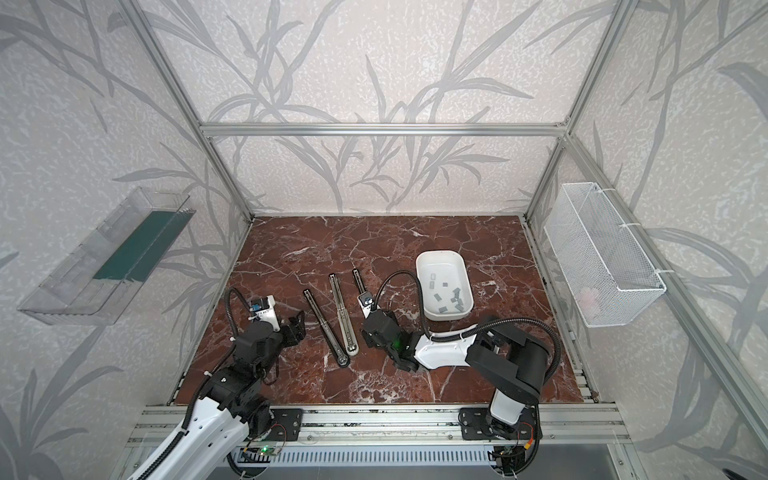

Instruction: Load the staples into the stapler

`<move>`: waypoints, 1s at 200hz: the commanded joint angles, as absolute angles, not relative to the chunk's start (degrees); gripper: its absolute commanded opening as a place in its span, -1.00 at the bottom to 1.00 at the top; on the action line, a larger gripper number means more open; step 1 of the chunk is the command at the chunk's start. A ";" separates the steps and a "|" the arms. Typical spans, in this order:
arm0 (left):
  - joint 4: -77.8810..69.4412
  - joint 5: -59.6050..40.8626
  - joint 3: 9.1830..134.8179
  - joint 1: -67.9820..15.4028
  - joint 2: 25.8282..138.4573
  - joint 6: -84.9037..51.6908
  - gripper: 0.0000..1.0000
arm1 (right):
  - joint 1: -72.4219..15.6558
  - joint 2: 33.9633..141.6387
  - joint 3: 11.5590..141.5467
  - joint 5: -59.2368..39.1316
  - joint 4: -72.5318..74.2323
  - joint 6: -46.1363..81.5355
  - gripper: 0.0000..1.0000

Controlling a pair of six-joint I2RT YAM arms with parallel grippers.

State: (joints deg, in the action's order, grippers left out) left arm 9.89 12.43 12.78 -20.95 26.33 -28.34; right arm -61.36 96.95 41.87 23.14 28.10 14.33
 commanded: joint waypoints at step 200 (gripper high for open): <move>8.49 13.89 12.22 -20.57 26.95 -29.63 0.49 | -60.77 97.47 38.70 24.51 29.44 15.55 -0.98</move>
